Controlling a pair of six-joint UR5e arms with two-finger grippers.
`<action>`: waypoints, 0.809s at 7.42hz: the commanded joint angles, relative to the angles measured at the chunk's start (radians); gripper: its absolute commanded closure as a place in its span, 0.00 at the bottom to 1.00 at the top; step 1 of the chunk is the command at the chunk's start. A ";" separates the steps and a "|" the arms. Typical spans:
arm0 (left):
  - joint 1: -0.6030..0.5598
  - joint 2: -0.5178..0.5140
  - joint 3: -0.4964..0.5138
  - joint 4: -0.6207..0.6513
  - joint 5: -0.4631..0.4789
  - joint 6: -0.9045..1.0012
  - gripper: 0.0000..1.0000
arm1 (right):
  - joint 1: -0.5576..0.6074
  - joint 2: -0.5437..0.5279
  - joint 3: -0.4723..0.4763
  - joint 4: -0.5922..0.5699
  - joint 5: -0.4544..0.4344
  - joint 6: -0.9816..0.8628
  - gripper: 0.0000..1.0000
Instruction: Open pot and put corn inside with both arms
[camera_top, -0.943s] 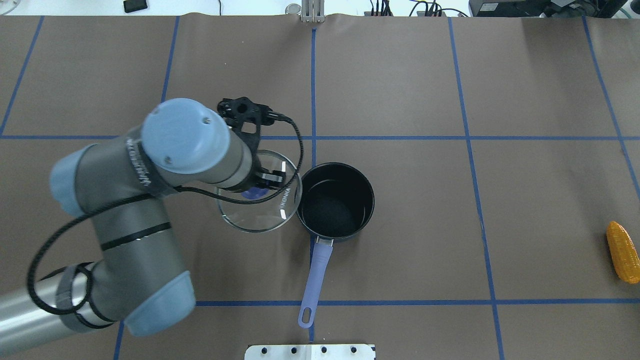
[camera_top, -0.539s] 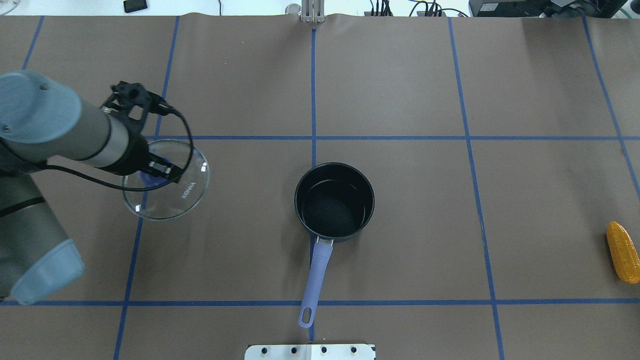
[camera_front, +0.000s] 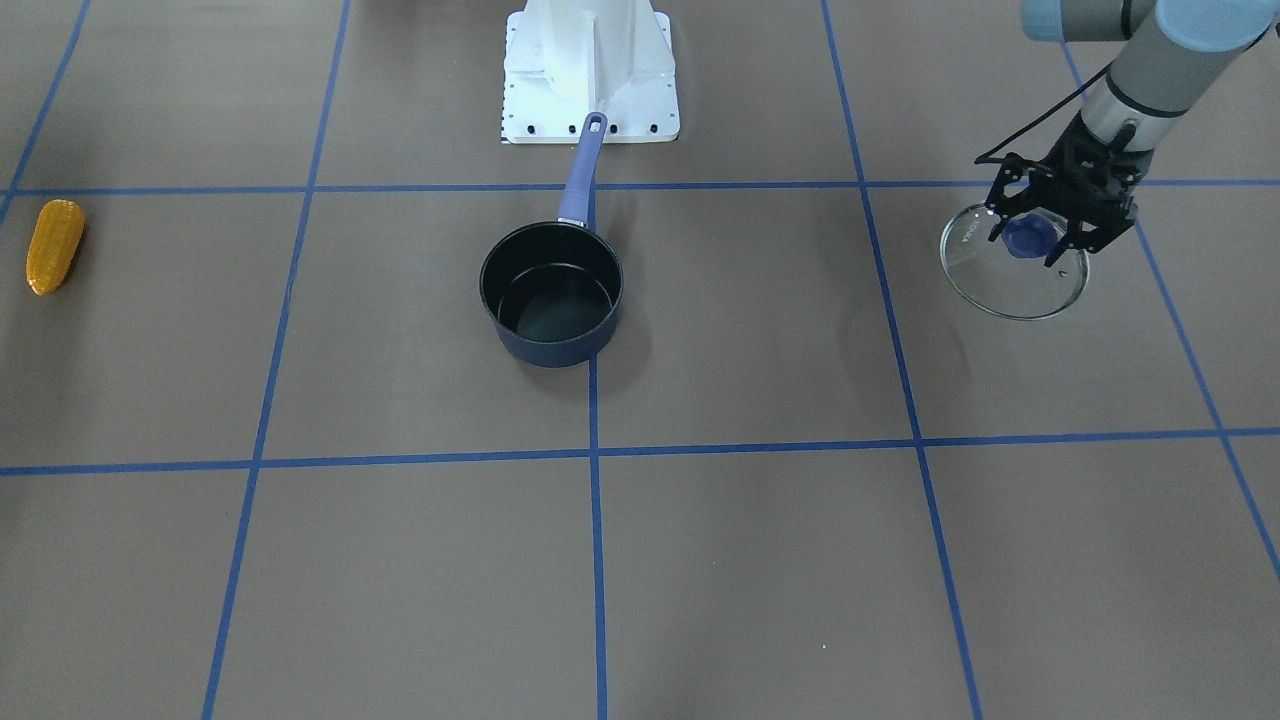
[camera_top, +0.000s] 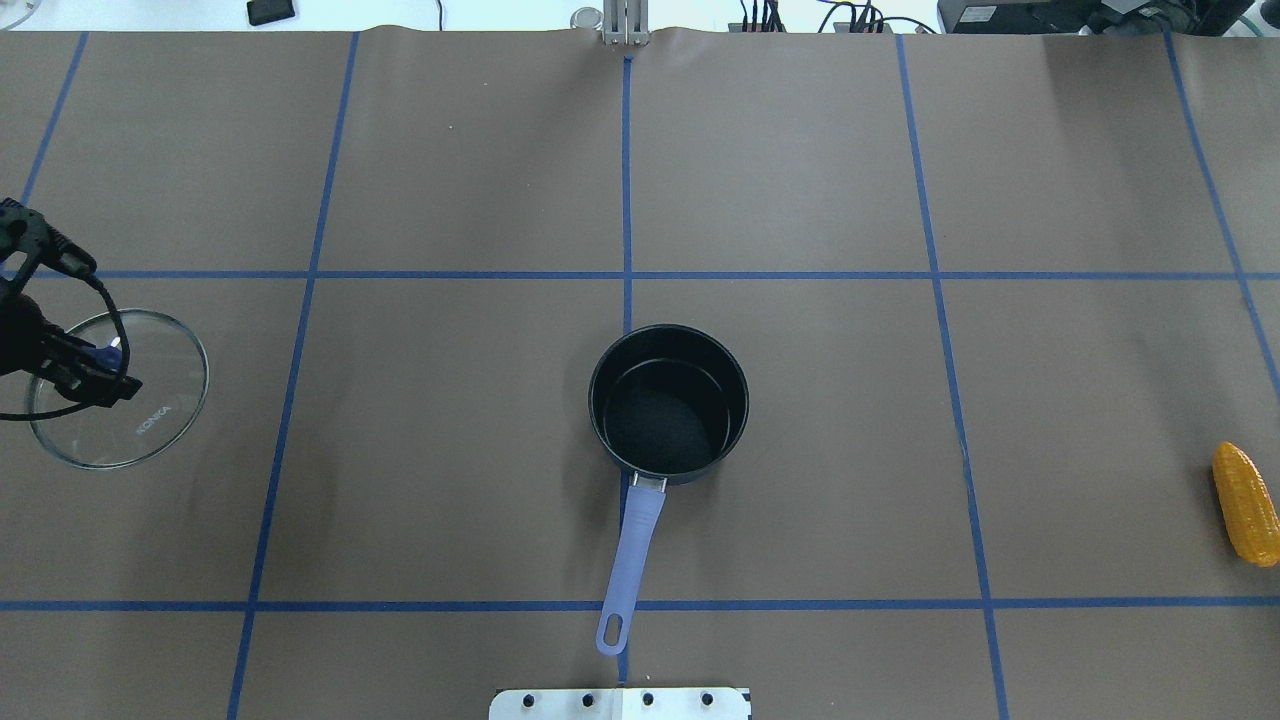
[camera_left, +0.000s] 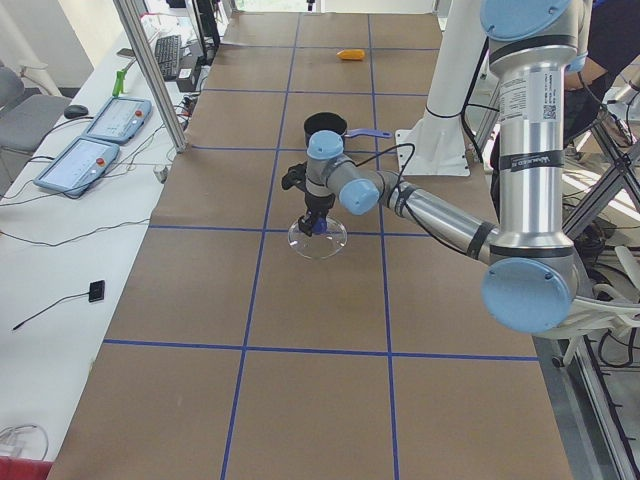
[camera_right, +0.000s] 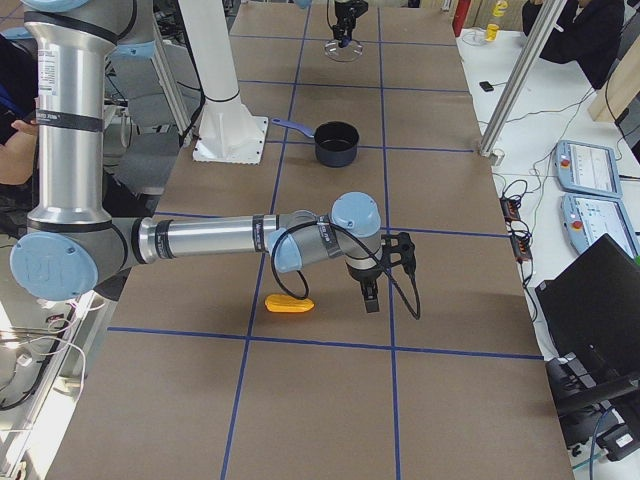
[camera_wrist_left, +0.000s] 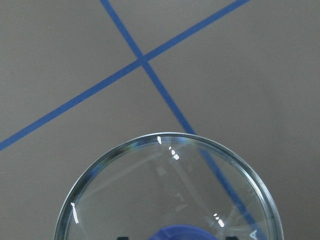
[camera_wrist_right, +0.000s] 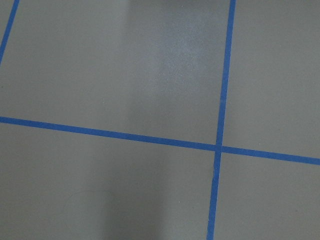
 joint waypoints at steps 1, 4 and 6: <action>-0.008 0.053 0.186 -0.285 -0.061 0.024 1.00 | 0.000 0.000 0.002 0.001 -0.004 0.001 0.00; -0.005 0.048 0.236 -0.331 -0.077 0.020 0.83 | 0.000 0.001 0.002 0.001 -0.004 0.002 0.00; 0.000 0.031 0.279 -0.346 -0.069 0.020 0.48 | 0.000 0.000 0.002 0.001 -0.004 0.002 0.00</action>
